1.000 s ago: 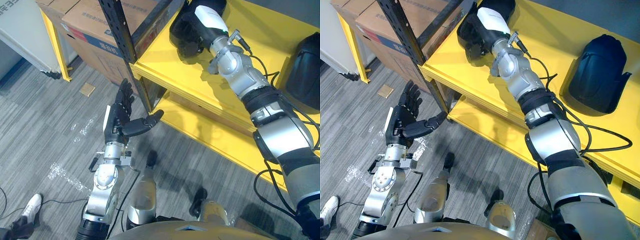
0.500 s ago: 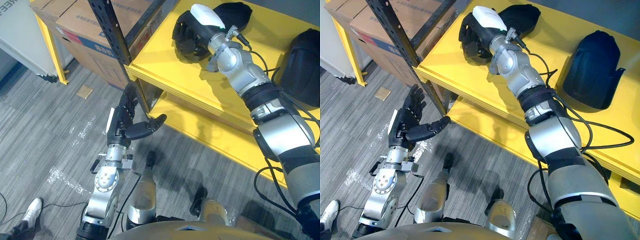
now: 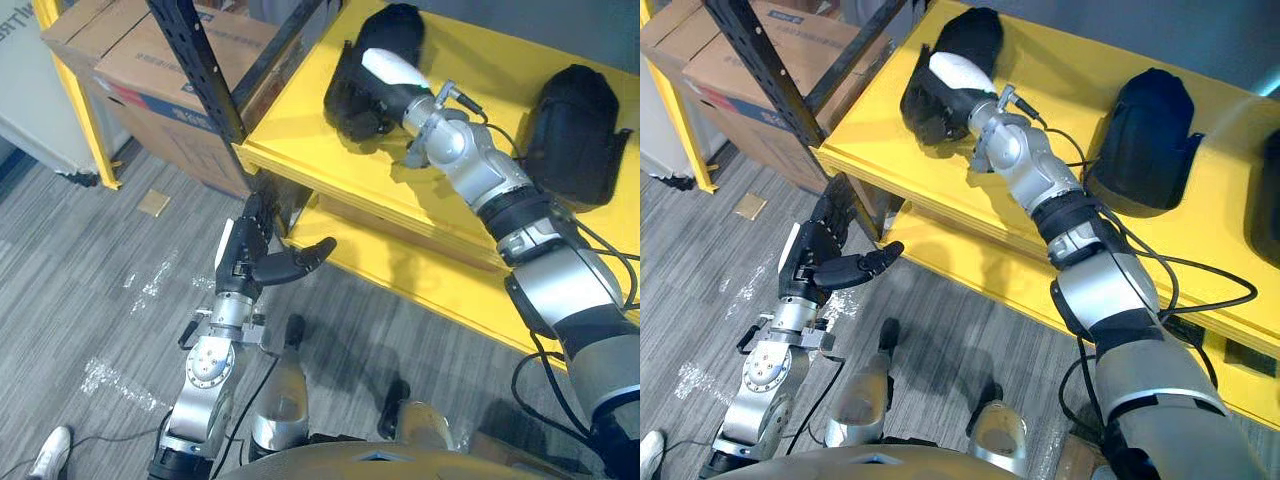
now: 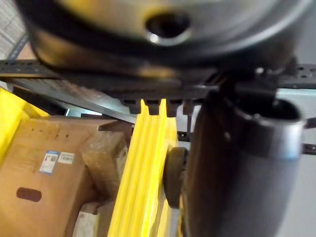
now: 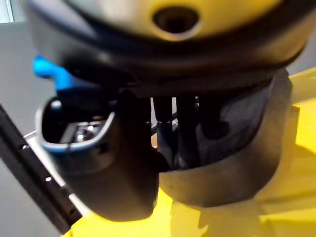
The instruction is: Walk over and take three plastic housings, then place them on the shelf
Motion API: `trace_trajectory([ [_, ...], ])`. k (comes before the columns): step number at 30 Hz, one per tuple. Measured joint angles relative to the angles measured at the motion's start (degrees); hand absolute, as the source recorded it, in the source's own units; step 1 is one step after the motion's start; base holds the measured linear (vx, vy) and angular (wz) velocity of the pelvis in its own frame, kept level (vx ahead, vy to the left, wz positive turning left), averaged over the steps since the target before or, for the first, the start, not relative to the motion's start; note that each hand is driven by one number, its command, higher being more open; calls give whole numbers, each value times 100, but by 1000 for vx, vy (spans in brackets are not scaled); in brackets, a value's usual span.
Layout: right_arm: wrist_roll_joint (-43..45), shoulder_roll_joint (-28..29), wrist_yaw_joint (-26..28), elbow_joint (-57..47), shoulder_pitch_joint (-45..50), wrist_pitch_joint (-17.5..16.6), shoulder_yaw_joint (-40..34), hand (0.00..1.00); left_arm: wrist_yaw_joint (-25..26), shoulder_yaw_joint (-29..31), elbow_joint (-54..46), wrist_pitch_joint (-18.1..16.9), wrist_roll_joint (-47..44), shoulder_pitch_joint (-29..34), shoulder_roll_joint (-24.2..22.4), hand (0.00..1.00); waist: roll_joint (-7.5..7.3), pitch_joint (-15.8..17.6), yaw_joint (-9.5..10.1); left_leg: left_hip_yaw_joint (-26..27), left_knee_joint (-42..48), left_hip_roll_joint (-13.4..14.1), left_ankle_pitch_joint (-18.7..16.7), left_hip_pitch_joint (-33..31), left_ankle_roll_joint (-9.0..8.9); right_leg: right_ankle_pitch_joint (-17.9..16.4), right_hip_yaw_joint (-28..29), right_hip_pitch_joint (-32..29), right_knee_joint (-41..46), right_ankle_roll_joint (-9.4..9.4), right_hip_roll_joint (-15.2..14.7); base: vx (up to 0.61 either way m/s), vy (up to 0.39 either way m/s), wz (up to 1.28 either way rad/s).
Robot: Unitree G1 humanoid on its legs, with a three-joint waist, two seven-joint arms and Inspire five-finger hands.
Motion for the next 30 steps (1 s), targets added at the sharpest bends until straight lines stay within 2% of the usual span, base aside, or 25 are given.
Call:
trace_trajectory([
  [6, 211, -43, 496, -410, 501, -14, 127, 0, -118, 2, 175, 0, 21, 162, 87, 100, -238, -292, -111, 147, -4, 4, -116, 106, 35, 165, 102, 174, -352, 52, 31, -3, 2, -11],
  [12, 541, -279, 731, -639, 805, 11, 122, 0, -172, 116, 193, 10, 27, 168, 62, 100, -276, -369, -124, 225, -4, -28, -130, 201, 44, 285, 162, 276, -493, 67, 17, -8, 9, -7],
  [13, 566, -283, 738, -641, 842, 15, 121, 100, -171, 181, 193, 11, 27, 167, 49, 100, -277, -375, -131, 238, -3, -27, -123, 227, 35, 287, 166, 288, -491, 66, 14, -18, -4, -6],
  [22, 543, -284, 650, -657, 1096, 9, 122, 100, -152, 152, 210, 12, 42, 165, 63, 100, -287, -498, -141, 288, -15, -4, -130, 278, 22, 388, 222, 403, -701, 83, 54, -7, -4, -3],
  [30, 270, -272, 34, -659, 1229, 156, 42, 100, -144, 67, 450, 13, 40, 166, 85, 100, -297, -531, -124, 274, -17, -3, -128, 273, 23, 434, 208, 448, -789, 89, 71, 0, 0, 0],
])
